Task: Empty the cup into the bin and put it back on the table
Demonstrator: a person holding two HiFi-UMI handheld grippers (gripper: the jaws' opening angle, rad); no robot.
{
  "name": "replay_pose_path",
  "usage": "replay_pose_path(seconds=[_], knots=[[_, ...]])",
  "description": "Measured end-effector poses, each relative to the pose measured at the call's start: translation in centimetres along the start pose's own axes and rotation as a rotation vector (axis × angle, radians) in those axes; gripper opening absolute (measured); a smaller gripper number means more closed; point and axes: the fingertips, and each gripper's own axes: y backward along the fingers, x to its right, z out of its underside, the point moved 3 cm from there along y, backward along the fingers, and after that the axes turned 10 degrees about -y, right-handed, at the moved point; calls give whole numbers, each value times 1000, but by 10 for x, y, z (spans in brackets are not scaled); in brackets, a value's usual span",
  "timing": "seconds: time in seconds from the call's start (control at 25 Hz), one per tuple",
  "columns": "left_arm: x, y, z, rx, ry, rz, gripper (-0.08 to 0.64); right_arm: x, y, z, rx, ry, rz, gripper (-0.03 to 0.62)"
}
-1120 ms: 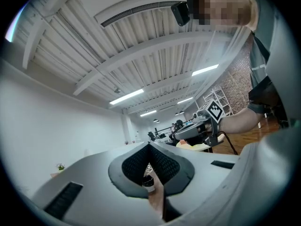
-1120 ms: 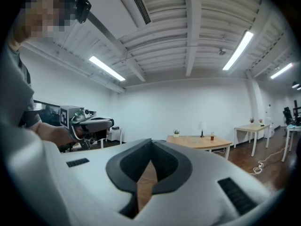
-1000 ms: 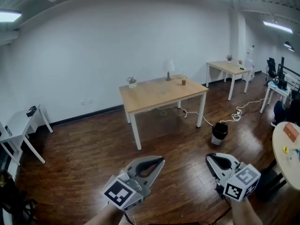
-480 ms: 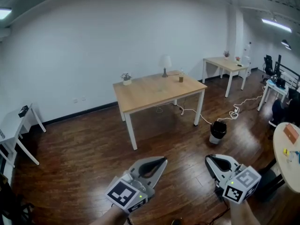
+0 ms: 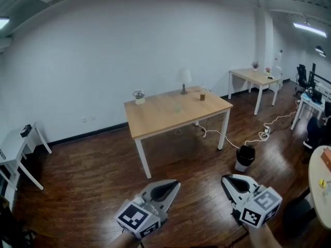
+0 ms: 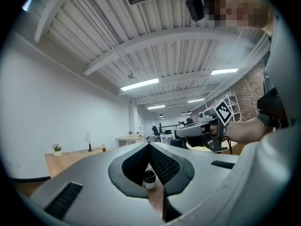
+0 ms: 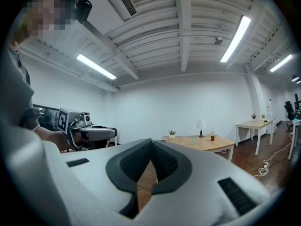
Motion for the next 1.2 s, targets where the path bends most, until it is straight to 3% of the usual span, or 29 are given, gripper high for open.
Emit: replay_pose_path(seconds=[0.56,0.8,1.2], knots=[[-80,-104,44,-64,56,-65,-9,114,-78,-24,-10,-23,-24,-2],[-141,-134,65,-80,80,-79,-9,138,-133,-40,-5,-18,-16,-2],[-228,-176,81,-68,46,-70,-9,175,-224,-62,-7,-14,-11,-2]])
